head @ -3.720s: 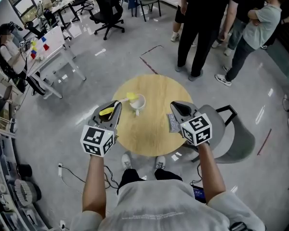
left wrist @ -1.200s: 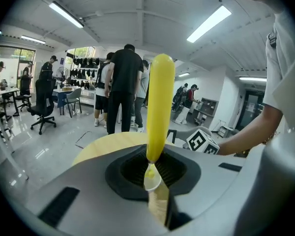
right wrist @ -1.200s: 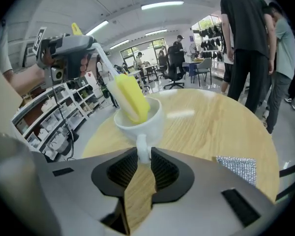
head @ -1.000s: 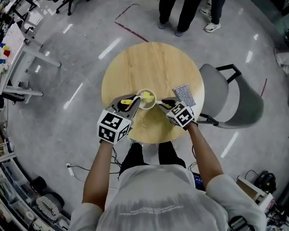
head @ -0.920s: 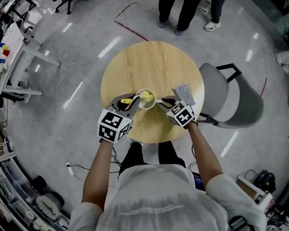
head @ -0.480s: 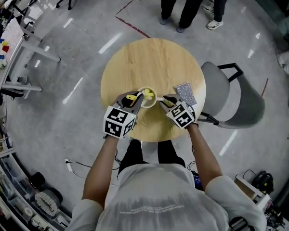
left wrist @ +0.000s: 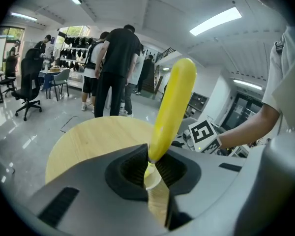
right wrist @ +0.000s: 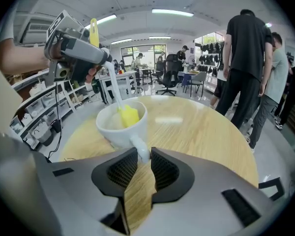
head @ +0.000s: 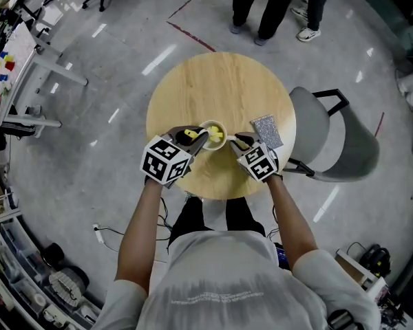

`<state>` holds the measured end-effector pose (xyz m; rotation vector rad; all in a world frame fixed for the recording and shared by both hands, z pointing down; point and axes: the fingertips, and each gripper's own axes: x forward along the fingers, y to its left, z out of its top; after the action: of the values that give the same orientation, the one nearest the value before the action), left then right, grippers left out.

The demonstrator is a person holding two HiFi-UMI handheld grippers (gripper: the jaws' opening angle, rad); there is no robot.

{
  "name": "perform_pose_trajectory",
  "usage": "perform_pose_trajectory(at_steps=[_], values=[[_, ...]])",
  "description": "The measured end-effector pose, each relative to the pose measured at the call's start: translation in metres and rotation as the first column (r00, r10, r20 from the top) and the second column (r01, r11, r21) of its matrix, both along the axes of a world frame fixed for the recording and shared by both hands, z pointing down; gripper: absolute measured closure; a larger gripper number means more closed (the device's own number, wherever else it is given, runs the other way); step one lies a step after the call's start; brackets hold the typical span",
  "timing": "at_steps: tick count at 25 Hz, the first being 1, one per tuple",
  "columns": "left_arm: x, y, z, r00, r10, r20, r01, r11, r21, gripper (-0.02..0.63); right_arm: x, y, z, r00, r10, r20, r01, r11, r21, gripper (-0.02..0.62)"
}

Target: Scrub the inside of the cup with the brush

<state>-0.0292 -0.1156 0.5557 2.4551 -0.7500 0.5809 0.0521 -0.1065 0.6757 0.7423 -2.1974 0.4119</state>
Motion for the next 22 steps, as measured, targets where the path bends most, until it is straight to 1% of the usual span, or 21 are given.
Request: perform_pose_trajectory(at_steps=[3, 6, 8, 10, 12, 13, 14, 17, 19, 22], values=[[-0.001, 0.005, -0.001, 0.997, 0.078, 0.018, -0.077, 0.997, -0.022, 0.552, -0.001, 0.001, -0.001, 1.000, 0.015, 0.002, -0.015, 1.000, -0.002, 0.485], [-0.003, 0.010, 0.000, 0.984, 0.169, 0.051, -0.166, 0.984, -0.058, 0.552, -0.002, 0.001, 0.000, 1.000, 0.022, 0.000, -0.022, 1.000, -0.003, 0.485], [-0.005, 0.013, 0.001, 0.968, 0.237, 0.086, -0.230, 0.969, -0.086, 0.552, -0.002, 0.001, 0.001, 1.000, 0.023, -0.002, -0.023, 1.000, -0.002, 0.485], [-0.007, 0.017, 0.000, 0.942, 0.309, 0.131, -0.297, 0.949, -0.104, 0.552, -0.001, 0.002, 0.001, 1.000, 0.024, -0.003, -0.024, 1.000, -0.001, 0.485], [-0.008, 0.017, -0.003, 0.917, 0.359, 0.172, -0.345, 0.933, -0.103, 0.552, -0.001, 0.002, 0.001, 1.000, 0.028, -0.004, -0.028, 1.000, 0.000, 0.485], [-0.008, 0.015, -0.004, 0.912, 0.363, 0.192, -0.351, 0.932, -0.093, 0.552, -0.001, 0.001, 0.001, 1.000, 0.030, -0.003, -0.030, 1.000, 0.000, 0.485], [-0.008, 0.011, -0.005, 0.911, 0.352, 0.214, -0.344, 0.936, -0.074, 0.555, -0.001, 0.001, 0.000, 1.000, 0.031, -0.003, -0.031, 1.000, 0.001, 0.485], [-0.007, -0.001, -0.004, 0.928, 0.261, 0.265, -0.275, 0.961, 0.017, 0.555, -0.002, 0.001, 0.000, 0.999, 0.033, -0.001, -0.033, 0.999, 0.001, 0.485], [0.000, -0.003, -0.002, 0.944, 0.206, 0.257, -0.230, 0.971, 0.069, 0.555, -0.002, 0.001, 0.000, 0.999, 0.036, 0.005, -0.036, 0.999, 0.002, 0.483], [0.014, -0.001, -0.005, 0.960, 0.157, 0.232, -0.192, 0.972, 0.139, 0.555, 0.000, 0.000, 0.000, 0.999, 0.043, 0.009, -0.043, 0.999, 0.006, 0.483]])
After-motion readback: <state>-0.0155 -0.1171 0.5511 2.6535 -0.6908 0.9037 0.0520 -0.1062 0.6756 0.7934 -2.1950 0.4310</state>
